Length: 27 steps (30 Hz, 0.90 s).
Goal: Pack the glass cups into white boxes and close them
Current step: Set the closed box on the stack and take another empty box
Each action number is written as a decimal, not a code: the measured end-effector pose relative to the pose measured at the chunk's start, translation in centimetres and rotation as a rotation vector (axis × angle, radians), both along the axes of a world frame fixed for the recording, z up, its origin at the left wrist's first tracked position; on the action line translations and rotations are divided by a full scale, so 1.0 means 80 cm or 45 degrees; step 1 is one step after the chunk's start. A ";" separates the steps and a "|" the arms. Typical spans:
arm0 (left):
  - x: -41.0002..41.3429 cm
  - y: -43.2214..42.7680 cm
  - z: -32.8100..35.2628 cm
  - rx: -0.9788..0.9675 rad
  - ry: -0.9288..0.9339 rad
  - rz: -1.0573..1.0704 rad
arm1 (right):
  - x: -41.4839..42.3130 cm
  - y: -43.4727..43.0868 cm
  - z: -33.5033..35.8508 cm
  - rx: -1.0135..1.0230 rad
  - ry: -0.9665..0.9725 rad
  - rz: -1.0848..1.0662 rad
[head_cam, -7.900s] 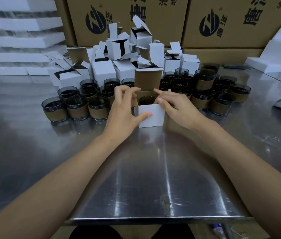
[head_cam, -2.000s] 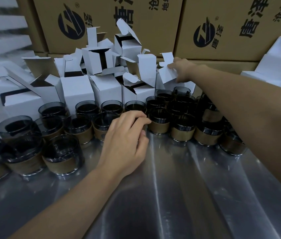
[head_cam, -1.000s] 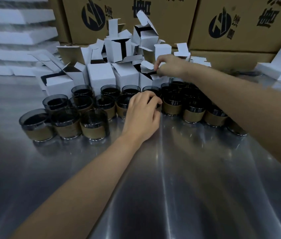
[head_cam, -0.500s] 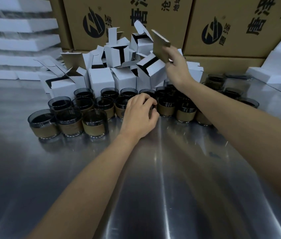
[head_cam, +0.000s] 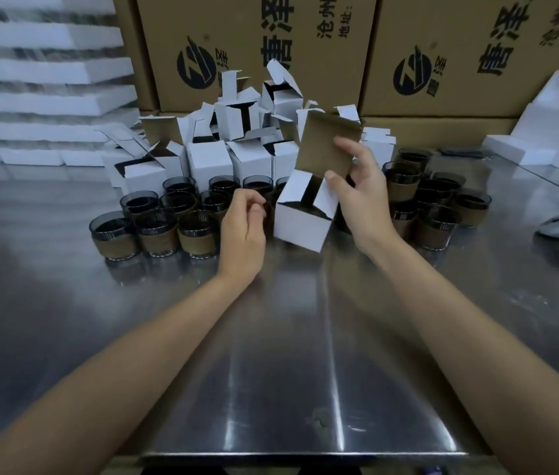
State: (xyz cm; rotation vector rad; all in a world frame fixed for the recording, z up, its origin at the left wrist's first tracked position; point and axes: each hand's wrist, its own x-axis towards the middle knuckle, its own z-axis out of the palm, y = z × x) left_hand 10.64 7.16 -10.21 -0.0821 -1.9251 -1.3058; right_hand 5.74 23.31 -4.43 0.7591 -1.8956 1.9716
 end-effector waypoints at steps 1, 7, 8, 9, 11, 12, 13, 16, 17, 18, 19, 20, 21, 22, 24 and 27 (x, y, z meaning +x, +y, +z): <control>0.004 -0.001 0.000 0.028 -0.006 -0.020 | 0.001 0.001 -0.005 -0.010 -0.033 0.042; 0.009 0.002 0.007 0.076 -0.156 -0.185 | 0.012 -0.016 -0.048 0.055 -0.343 0.285; 0.008 0.000 0.008 0.123 -0.186 -0.206 | 0.013 -0.019 -0.053 0.039 -0.398 0.297; 0.007 -0.002 0.008 0.165 -0.211 -0.226 | 0.013 -0.021 -0.054 0.025 -0.432 0.297; 0.006 -0.007 0.007 0.198 -0.255 -0.266 | 0.012 -0.021 -0.053 0.011 -0.464 0.297; 0.006 -0.008 0.007 0.205 -0.274 -0.284 | 0.013 -0.021 -0.051 0.018 -0.474 0.298; 0.007 -0.009 0.008 0.216 -0.286 -0.295 | 0.014 -0.020 -0.049 0.053 -0.462 0.278; 0.009 -0.011 0.008 0.234 -0.258 -0.244 | 0.017 -0.016 -0.039 0.294 -0.238 0.008; 0.010 -0.010 0.008 0.221 -0.225 -0.200 | 0.018 -0.014 -0.034 0.330 -0.154 -0.087; 0.012 -0.009 0.008 0.197 -0.192 -0.150 | 0.022 -0.012 -0.028 0.346 -0.094 -0.166; 0.014 -0.007 0.009 0.171 -0.163 -0.108 | 0.024 -0.009 -0.025 0.394 -0.031 -0.242; 0.016 -0.006 0.010 0.152 -0.138 -0.086 | 0.028 -0.007 -0.022 0.491 0.035 -0.325; 0.017 -0.005 0.012 0.132 -0.122 -0.090 | 0.031 -0.005 -0.020 0.622 0.090 -0.407; 0.019 -0.005 0.014 0.099 -0.111 -0.111 | 0.034 -0.005 -0.020 0.721 0.120 -0.463; 0.021 -0.004 0.017 -0.010 -0.121 -0.190 | 0.037 -0.006 -0.020 0.756 0.051 -0.462; 0.021 0.000 0.015 -0.195 -0.168 -0.255 | 0.037 -0.011 -0.024 0.778 -0.096 -0.354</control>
